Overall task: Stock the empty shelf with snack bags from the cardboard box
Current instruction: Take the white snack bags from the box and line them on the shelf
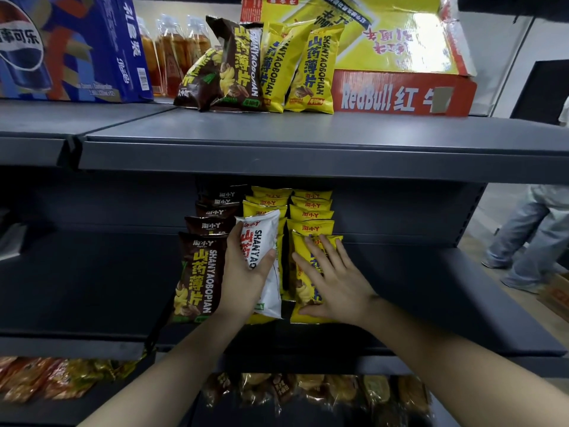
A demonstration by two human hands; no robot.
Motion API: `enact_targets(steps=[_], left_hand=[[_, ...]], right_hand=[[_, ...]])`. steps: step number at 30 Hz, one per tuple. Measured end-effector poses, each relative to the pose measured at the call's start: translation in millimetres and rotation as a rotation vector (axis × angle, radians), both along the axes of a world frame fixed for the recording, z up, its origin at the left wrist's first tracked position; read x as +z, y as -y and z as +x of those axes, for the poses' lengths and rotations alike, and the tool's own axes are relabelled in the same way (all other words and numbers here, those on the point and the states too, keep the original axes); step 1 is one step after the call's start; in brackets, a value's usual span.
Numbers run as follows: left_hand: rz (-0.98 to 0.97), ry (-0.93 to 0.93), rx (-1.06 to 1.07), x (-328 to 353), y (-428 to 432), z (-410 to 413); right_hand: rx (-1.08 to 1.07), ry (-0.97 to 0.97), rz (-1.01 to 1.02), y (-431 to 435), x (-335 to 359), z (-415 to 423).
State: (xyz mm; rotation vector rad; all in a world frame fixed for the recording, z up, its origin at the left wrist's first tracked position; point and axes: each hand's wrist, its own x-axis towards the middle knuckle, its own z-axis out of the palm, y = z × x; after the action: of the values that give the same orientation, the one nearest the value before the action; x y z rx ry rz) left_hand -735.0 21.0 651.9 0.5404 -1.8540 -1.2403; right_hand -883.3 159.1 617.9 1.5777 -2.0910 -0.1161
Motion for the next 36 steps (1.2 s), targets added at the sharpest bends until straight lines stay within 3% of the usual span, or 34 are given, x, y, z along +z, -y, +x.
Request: enact_targets(steps=[6, 11, 13, 22, 28, 36], left_hand=[[-0.029, 0.002, -0.005, -0.8, -0.4, -1.8], [-0.063, 0.019, -0.018, 1.1, -1.4, -4.0], [-0.077, 0.026, -0.022, 1.1, -2.0, -5.3], [-0.09, 0.001, -0.018, 3.0, -11.9, -7.6], [-0.086, -0.01, -0.03, 4.6, -13.4, -6.8], [-0.082, -0.064, -0.028, 10.9, -23.3, -14.2]], right_hand=[[0.029, 0.013, 0.032, -6.8, 6.8, -5.1], [-0.211, 0.381, -0.342, -10.5, -3.2, 28.2], [-0.258, 0.489, -0.355, -9.1, -13.0, 36.0], [-0.237, 0.603, -0.382, 3.1, -24.8, 43.1], [-0.334, 0.844, -0.552, 2.8, -38.0, 59.8], [-0.304, 0.917, -0.71, 24.5, -42.6, 65.9]])
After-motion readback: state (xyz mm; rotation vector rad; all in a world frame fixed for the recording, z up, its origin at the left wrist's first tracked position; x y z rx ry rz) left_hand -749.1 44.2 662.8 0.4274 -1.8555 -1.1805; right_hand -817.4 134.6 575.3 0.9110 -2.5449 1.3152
